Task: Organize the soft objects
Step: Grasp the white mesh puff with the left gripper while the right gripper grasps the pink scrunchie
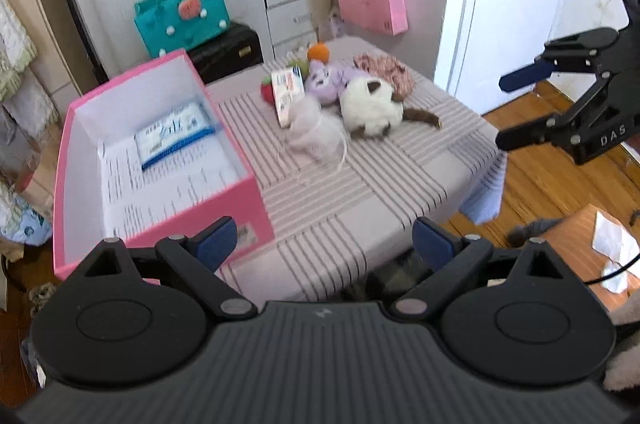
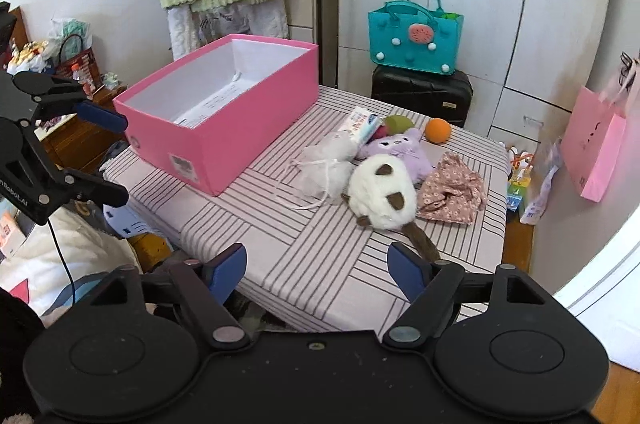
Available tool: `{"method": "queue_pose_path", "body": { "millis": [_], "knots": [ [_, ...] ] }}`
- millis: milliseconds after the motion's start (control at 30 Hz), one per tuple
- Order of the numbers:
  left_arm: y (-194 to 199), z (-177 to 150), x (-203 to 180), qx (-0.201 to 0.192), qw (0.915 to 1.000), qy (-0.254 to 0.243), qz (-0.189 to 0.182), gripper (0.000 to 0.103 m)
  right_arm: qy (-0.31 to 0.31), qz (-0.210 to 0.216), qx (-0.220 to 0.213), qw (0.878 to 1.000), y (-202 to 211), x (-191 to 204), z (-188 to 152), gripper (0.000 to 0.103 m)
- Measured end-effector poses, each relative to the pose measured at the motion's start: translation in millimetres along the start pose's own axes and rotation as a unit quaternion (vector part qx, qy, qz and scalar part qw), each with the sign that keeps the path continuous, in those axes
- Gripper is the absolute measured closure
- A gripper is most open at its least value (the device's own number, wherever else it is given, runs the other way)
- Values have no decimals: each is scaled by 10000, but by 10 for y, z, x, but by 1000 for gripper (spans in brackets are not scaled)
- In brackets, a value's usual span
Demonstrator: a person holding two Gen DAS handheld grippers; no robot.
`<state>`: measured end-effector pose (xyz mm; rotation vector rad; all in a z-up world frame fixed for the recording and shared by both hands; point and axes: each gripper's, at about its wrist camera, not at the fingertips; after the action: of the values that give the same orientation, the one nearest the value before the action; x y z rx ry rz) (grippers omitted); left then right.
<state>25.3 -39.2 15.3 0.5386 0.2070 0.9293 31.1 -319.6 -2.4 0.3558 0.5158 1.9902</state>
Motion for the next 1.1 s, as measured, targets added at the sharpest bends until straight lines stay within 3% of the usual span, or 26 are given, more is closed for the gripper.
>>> {"method": "queue_pose_path", "body": {
  "millis": [200, 433, 700, 867, 1100],
  "knots": [
    [-256, 97, -86, -266, 9996, 79, -12, 8, -1, -51, -433, 9990, -113, -277, -125, 19],
    [-679, 137, -244, -461, 9989, 32, 48, 9, 96, -416, -667, 9969, -398, -656, -245, 19],
    [-1187, 112, -244, -542, 9969, 52, 574, 11, 500, -882, -1195, 9877, -664, -952, -355, 16],
    [-1391, 101, -313, -788, 9905, -340, 1071, 12, 274, -703, -1585, 9845, -834, -1146, -419, 16],
    [-1654, 127, -278, -788, 9884, -338, 1252, 29, -270, -569, -1475, 9871, -1139, -1400, -388, 16]
  ]
}}
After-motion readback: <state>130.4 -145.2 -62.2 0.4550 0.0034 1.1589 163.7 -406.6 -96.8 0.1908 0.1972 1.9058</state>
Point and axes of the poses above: each gripper's, at about its wrist camera, not at the fingertips, and y roughly against the way its jaws point, x to its left, z to its top, and after that the axes turned 15 degrees about -x, right-handed
